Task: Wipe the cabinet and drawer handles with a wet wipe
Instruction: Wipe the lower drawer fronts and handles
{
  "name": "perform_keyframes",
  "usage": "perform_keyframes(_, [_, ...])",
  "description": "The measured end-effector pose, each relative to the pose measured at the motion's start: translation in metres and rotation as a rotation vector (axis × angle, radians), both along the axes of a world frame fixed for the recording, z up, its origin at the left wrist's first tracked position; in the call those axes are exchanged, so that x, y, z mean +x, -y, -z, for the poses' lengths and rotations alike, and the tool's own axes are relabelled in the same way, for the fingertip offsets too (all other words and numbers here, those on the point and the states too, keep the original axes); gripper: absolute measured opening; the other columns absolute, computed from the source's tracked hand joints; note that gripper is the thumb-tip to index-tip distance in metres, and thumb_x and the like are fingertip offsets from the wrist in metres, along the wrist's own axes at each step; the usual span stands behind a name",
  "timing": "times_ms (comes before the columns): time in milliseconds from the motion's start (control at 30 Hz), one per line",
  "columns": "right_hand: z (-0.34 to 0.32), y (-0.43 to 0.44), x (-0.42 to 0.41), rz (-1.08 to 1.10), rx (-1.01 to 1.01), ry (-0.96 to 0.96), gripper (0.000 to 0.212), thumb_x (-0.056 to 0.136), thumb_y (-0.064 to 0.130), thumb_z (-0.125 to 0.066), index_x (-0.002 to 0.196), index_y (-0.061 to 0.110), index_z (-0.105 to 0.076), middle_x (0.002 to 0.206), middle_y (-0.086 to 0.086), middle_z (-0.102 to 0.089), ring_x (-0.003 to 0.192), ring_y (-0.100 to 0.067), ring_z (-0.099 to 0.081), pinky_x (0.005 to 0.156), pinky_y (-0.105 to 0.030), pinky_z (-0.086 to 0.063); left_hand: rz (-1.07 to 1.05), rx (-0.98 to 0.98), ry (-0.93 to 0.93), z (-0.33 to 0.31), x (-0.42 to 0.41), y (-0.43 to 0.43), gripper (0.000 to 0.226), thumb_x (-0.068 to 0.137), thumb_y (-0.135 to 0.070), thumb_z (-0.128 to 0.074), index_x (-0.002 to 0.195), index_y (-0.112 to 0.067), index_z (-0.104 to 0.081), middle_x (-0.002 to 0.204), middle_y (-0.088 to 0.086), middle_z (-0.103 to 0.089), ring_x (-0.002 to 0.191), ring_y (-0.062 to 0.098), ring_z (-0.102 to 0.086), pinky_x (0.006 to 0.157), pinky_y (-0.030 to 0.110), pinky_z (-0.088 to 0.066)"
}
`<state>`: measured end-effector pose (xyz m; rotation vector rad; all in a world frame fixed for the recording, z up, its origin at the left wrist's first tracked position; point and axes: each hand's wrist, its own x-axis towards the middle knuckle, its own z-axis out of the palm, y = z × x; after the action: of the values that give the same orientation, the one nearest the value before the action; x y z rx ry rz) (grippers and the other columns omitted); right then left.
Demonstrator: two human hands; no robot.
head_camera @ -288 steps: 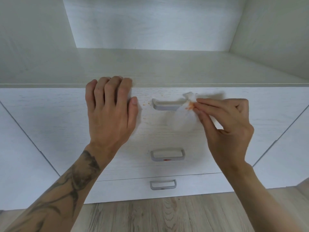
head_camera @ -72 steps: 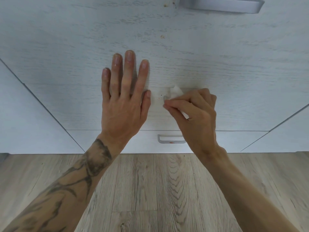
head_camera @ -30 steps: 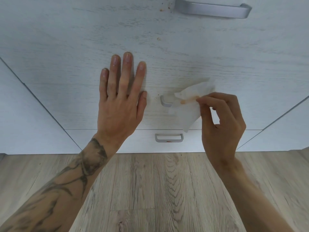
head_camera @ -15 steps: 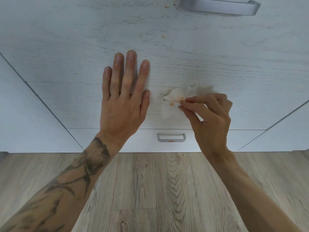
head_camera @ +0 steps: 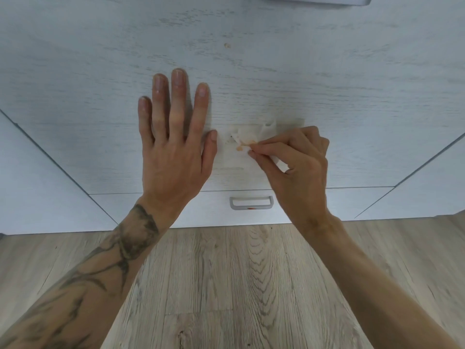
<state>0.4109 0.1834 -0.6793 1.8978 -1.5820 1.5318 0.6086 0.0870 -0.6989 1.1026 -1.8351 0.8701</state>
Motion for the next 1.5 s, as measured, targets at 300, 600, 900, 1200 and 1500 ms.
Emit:
perform_keyframes(300, [-0.007, 0.005, 0.032, 0.108, -0.017, -0.043, 0.009, 0.086, 0.017, -0.089, 0.082, 0.014, -0.082, 0.081, 0.003, -0.07, 0.089, -0.027, -0.059, 0.084, -0.032, -0.032, 0.001, -0.003, 0.014, 0.0, 0.001, 0.002, 0.072, 0.113, -0.04, -0.045, 0.169, -0.009, -0.014, 0.168, 0.025, -0.015, 0.156, 0.048, -0.016, 0.133, 0.055, -0.006])
perform_keyframes(600, [-0.008, 0.004, 0.047, 0.237, -0.033, -0.03, 0.013, 0.089, 0.016, -0.086, 0.077, 0.014, -0.079, 0.081, 0.003, -0.07, 0.088, -0.026, -0.059, 0.086, -0.031, -0.03, 0.039, -0.002, 0.025, 0.0, 0.005, 0.003, 0.077, 0.113, -0.04, -0.045, 0.169, -0.013, 0.002, 0.169, 0.022, -0.011, 0.157, 0.042, -0.009, 0.133, 0.052, -0.002])
perform_keyframes(900, [-0.007, 0.012, 0.052, 0.278, -0.073, -0.066, 0.017, 0.088, 0.011, -0.082, 0.072, 0.013, -0.074, 0.075, 0.002, -0.064, 0.085, -0.024, -0.057, 0.084, -0.033, -0.031, 0.042, -0.001, 0.023, 0.001, 0.004, 0.003, 0.076, 0.114, -0.041, -0.043, 0.169, -0.014, 0.002, 0.169, 0.021, -0.01, 0.158, 0.041, -0.007, 0.133, 0.051, -0.002])
perform_keyframes(1200, [0.0, 0.017, 0.05, 0.285, -0.126, -0.082, 0.015, 0.089, 0.014, -0.083, 0.076, 0.018, -0.078, 0.078, 0.005, -0.067, 0.088, -0.019, -0.055, 0.084, -0.036, -0.035, 0.049, 0.003, 0.025, 0.0, 0.005, 0.002, 0.076, 0.114, -0.04, -0.043, 0.169, -0.015, 0.003, 0.169, 0.021, -0.011, 0.158, 0.042, -0.009, 0.133, 0.051, -0.003])
perform_keyframes(1500, [-0.001, 0.015, 0.046, 0.295, -0.16, -0.144, 0.013, 0.09, 0.018, -0.084, 0.078, 0.021, -0.079, 0.082, 0.008, -0.071, 0.088, -0.024, -0.062, 0.084, -0.042, -0.039, 0.02, -0.007, 0.03, -0.001, 0.004, 0.001, 0.074, 0.114, -0.041, -0.042, 0.17, -0.012, -0.003, 0.168, 0.023, -0.014, 0.156, 0.045, -0.016, 0.133, 0.052, -0.004])
